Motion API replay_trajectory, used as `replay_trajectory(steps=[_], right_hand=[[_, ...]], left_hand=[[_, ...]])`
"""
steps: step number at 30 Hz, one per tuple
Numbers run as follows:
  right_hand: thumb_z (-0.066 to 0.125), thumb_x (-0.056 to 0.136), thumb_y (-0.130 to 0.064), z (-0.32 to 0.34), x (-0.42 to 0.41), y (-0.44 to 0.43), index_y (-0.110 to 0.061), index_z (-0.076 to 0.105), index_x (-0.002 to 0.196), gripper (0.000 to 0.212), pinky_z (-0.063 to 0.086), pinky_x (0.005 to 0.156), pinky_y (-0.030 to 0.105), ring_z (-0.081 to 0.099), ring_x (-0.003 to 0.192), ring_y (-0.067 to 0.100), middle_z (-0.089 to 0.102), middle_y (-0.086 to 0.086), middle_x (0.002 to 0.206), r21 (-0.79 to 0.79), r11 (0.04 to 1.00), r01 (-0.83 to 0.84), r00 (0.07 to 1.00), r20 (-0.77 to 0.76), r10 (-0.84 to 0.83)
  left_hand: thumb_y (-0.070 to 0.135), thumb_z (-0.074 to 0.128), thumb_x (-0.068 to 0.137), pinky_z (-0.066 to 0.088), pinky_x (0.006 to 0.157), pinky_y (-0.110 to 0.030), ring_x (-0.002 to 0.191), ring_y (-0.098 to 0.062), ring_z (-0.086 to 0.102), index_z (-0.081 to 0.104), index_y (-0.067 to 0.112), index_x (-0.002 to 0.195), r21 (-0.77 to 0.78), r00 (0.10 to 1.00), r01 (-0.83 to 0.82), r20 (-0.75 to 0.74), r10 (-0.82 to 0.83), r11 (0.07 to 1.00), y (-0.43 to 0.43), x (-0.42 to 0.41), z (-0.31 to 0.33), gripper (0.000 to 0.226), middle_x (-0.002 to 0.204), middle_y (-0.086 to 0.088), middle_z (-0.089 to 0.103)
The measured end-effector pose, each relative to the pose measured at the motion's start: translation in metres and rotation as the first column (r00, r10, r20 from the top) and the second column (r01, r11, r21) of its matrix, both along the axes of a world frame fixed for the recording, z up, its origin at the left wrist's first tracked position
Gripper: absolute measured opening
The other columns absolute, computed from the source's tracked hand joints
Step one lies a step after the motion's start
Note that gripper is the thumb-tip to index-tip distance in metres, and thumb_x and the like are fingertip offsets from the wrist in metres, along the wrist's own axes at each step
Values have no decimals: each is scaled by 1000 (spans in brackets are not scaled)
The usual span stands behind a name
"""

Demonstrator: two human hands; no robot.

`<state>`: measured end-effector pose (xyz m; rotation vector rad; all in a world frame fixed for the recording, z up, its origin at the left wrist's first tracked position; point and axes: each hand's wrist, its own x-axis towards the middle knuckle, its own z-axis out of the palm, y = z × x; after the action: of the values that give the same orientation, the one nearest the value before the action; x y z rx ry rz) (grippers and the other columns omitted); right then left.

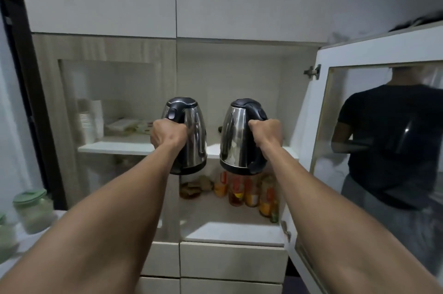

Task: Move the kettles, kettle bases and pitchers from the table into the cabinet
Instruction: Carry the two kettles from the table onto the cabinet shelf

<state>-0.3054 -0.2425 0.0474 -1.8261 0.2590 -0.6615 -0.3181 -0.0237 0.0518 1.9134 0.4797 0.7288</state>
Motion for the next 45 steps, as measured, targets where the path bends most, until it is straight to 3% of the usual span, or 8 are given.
replay_trajectory(steps=[5, 19, 24, 27, 33, 38, 41, 45], right_hand=[[67, 68, -28, 5, 37, -39, -9, 64, 64, 20, 58, 63, 44, 69, 70, 37, 66, 9, 65, 9, 999, 31, 999, 14, -31], [69, 70, -32, 10, 191, -88, -15, 68, 67, 18, 62, 68, 49, 70, 67, 31, 68, 7, 64, 38, 992, 122, 991, 51, -124], [69, 65, -38, 20, 252, -100, -14, 71, 76, 26, 61, 65, 41, 71, 71, 29, 71, 6, 73, 33, 979, 201, 979, 29, -202], [70, 70, -36, 19, 287, -108, -10, 72, 84, 30, 49, 58, 30, 70, 73, 30, 72, 7, 77, 51, 972, 231, 973, 14, -232], [70, 72, -32, 11, 353, -127, -7, 73, 97, 35, 50, 67, 31, 69, 80, 31, 72, 9, 87, 70, 969, 235, 972, 1, -236], [71, 77, -27, 1, 423, -148, -1, 73, 90, 29, 50, 65, 34, 71, 87, 36, 75, 17, 90, 30, 964, 266, 964, 9, -266], [72, 82, -33, -4, 466, -158, -2, 73, 88, 32, 52, 65, 35, 71, 85, 33, 74, 17, 89, 19, 966, 257, 966, 15, -257], [71, 83, -31, -17, 510, -174, -6, 64, 73, 28, 40, 54, 27, 64, 73, 27, 63, 7, 72, 48, 983, 177, 984, 21, -178]], left_hand=[[18, 68, 74, 45, 64, -31, 73, -31, 60, 68, 11, 79, -39, 998, 53, 41, -52, 998, -41, 49, 10, 8, 74, -8, 63], [19, 66, 72, 58, 82, -41, 86, -37, 66, 72, 8, 85, -60, 984, 172, 61, -169, 983, -97, 229, 19, 19, 87, -13, 71], [17, 65, 76, 56, 76, -36, 84, -35, 66, 69, 8, 82, -39, 977, 210, 55, -208, 977, -110, 295, 24, 12, 84, -10, 70], [17, 64, 78, 52, 74, -34, 85, -34, 65, 69, 9, 86, -18, 974, 224, 44, -223, 975, -118, 334, 25, 12, 85, -10, 68], [14, 64, 80, 56, 80, -40, 88, -36, 65, 68, 7, 88, -13, 971, 235, 44, -234, 972, -133, 404, 22, 12, 91, -14, 69], [31, 77, 70, 60, 70, -37, 82, -32, 69, 71, 6, 93, -53, 968, 249, -4, -249, 967, -153, 470, 13, 34, 90, -13, 71], [28, 74, 74, 57, 57, -34, 74, -32, 69, 70, 3, 93, -42, 960, 279, -11, -279, 959, -167, 507, 6, 32, 88, -15, 72], [23, 70, 80, 56, 68, -36, 89, -37, 69, 66, -3, 102, -55, 967, 254, -4, -255, 966, -180, 543, -3, 34, 100, -19, 70]])
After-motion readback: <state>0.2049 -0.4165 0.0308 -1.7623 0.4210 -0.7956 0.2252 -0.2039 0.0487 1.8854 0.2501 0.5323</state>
